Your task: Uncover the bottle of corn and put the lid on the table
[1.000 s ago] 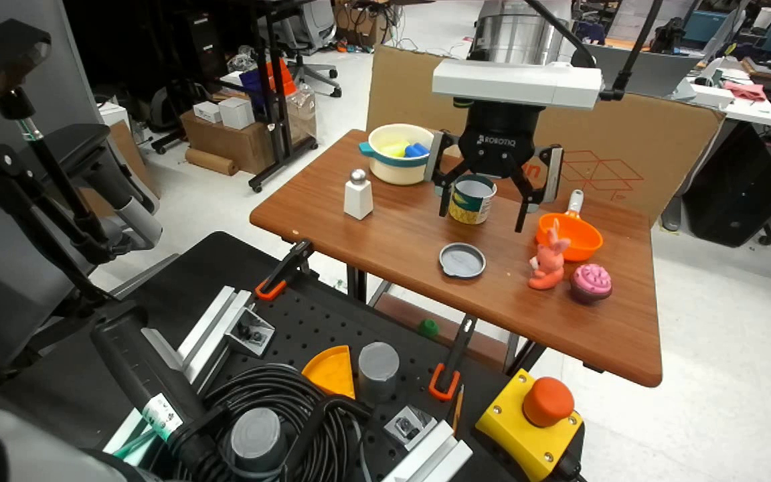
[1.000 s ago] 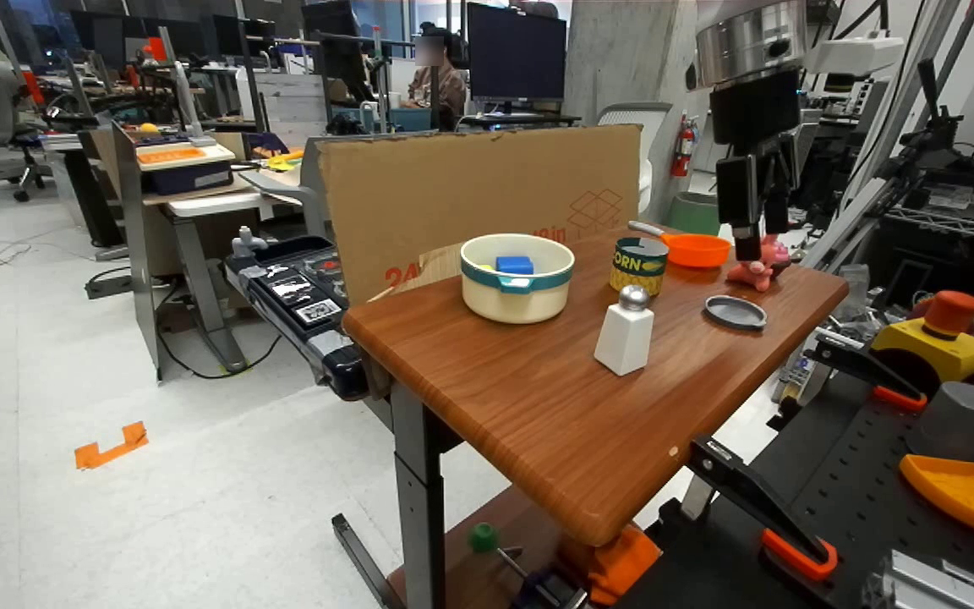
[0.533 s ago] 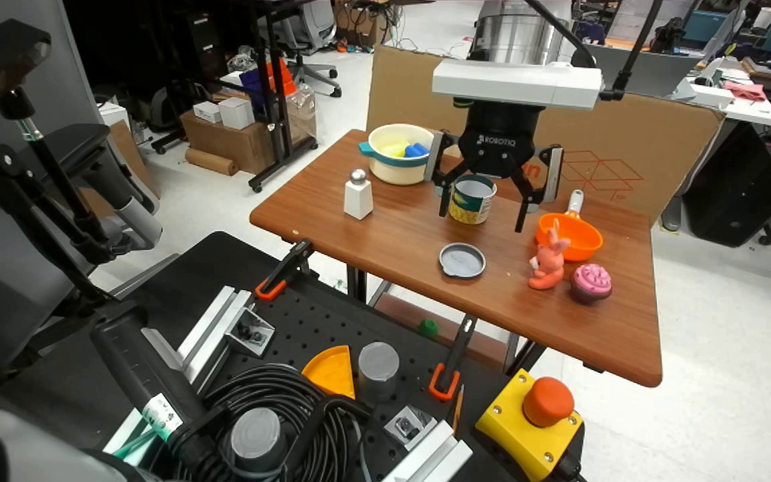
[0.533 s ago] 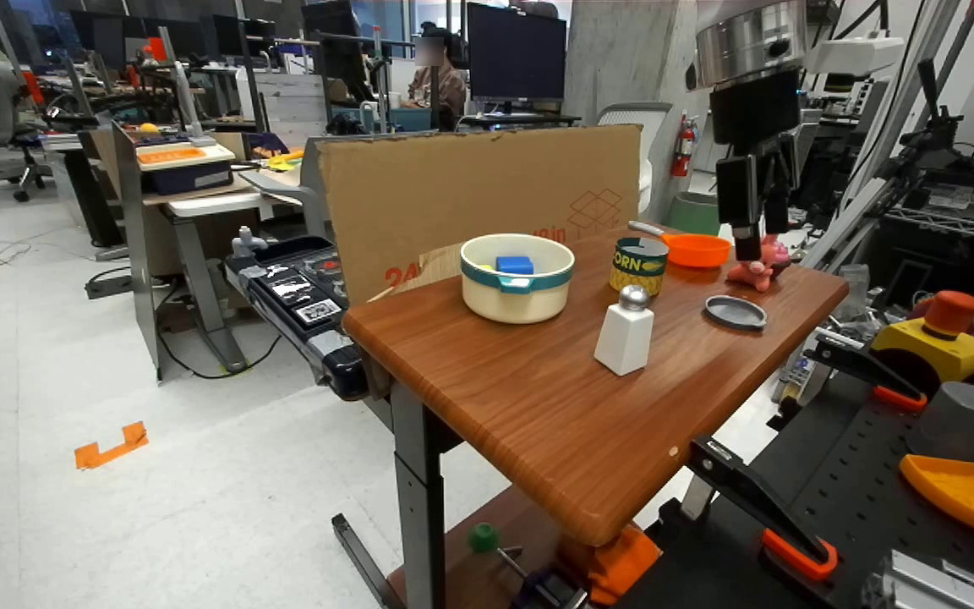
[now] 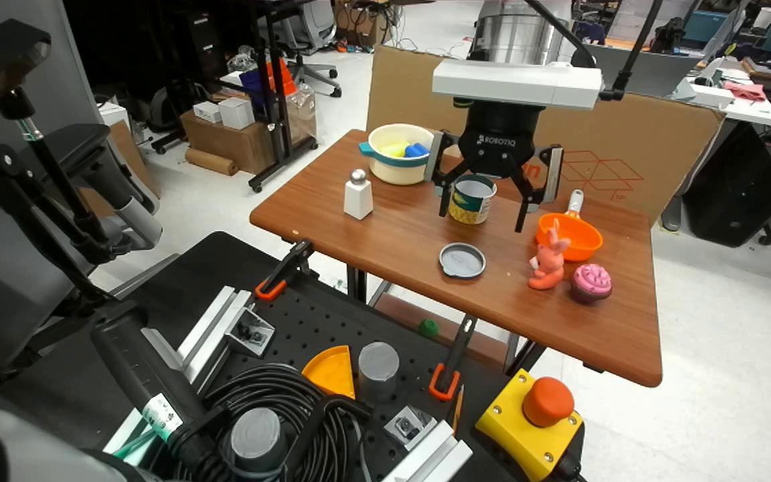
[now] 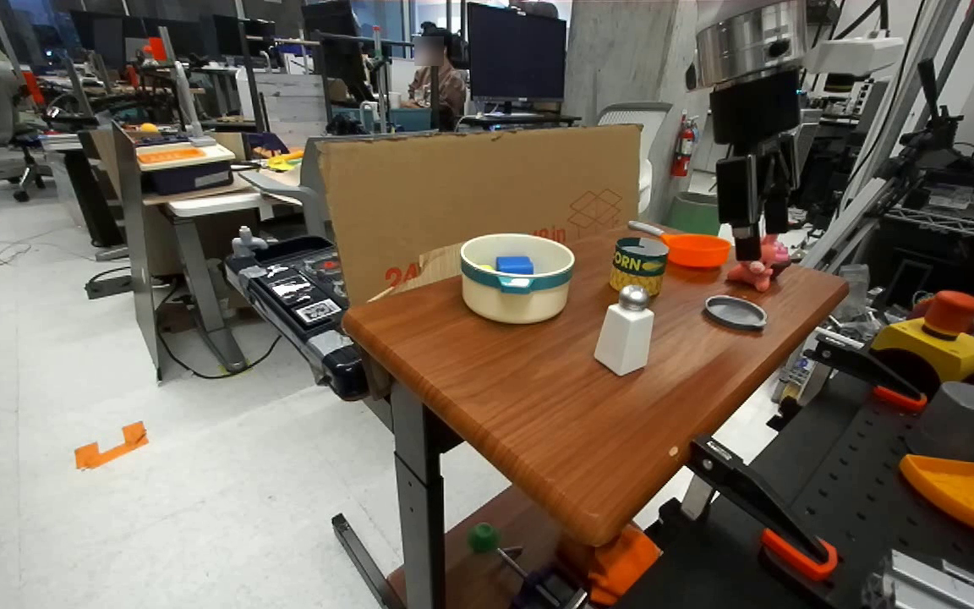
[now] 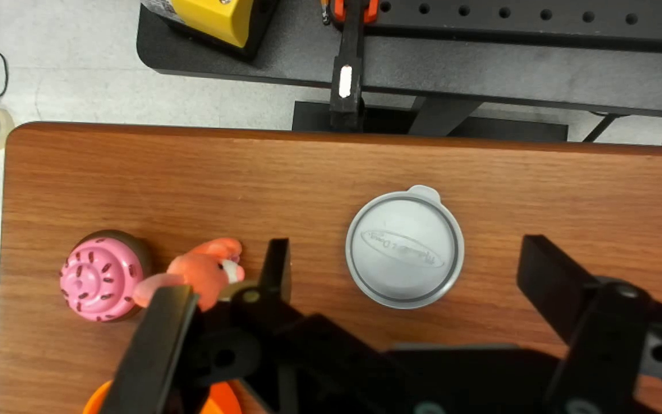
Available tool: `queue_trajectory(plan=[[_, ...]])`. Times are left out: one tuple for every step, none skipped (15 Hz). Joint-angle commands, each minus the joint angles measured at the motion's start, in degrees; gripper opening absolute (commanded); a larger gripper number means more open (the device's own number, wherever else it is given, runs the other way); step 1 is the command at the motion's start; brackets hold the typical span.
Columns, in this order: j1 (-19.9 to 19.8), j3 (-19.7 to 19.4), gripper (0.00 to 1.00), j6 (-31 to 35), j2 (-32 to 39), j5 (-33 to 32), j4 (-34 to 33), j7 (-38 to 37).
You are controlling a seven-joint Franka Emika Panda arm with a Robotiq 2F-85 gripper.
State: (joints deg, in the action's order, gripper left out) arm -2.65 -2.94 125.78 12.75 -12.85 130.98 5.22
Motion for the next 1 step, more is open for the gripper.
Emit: queue_trajectory(plan=[[0.05, -0.03, 1.0, -0.13, 0.02, 0.05, -0.1, 0.02]])
